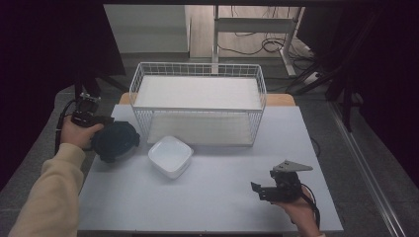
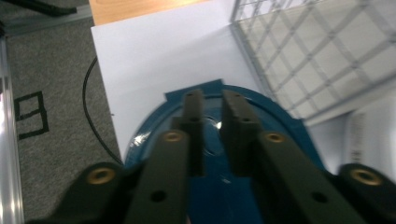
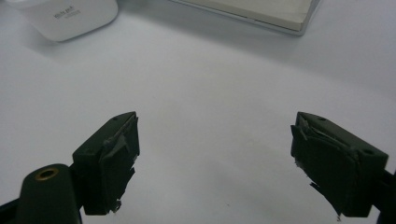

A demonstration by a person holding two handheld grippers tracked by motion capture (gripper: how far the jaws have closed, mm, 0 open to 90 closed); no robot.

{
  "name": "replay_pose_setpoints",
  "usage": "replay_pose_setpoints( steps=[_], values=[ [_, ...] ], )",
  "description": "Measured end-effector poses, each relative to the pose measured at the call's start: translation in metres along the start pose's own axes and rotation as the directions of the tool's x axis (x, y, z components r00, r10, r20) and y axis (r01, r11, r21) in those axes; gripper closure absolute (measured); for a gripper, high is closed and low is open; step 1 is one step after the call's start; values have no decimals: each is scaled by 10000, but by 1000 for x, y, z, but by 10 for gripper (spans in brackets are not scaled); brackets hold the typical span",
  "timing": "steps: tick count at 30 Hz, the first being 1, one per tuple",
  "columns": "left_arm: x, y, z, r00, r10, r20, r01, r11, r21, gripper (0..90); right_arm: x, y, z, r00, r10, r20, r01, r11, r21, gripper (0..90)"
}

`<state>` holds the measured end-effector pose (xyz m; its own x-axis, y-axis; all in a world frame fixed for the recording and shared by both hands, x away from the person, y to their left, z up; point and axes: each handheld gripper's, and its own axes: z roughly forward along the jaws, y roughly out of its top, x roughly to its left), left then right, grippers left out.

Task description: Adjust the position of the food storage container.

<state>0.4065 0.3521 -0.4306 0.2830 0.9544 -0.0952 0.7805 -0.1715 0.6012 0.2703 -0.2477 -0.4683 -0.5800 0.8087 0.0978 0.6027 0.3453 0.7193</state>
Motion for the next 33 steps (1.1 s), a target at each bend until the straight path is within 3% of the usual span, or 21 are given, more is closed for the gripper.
replay_pose_setpoints(
  steps=[5,12,17,22,27,31,33],
  values=[
    [14,4,16,9994,192,-281,-182,9992,367,872,0,-1,1,9999,-28,103,27,10000,86,151],
    [31,8,33,9963,206,-832,-169,9988,452,894,-3,-3,0,9996,108,262,-112,9999,126,151],
    [37,6,49,9944,234,-1033,-135,9953,955,897,-4,-4,2,9996,74,283,-79,9998,167,151],
    [37,6,56,9943,408,-990,-298,9934,1106,900,-5,-5,3,9996,71,272,-76,9998,171,151],
    [38,6,58,9932,808,-840,-709,9908,1153,900,-5,-6,5,9995,86,296,-94,9996,283,151],
    [36,9,58,9885,1233,-874,-1094,9828,1489,900,-4,-6,6,9995,62,312,-71,9996,291,151],
    [36,9,58,9891,1256,-773,-1132,9825,1479,900,-4,-6,6,9995,61,315,-70,9995,295,151]
  ],
)
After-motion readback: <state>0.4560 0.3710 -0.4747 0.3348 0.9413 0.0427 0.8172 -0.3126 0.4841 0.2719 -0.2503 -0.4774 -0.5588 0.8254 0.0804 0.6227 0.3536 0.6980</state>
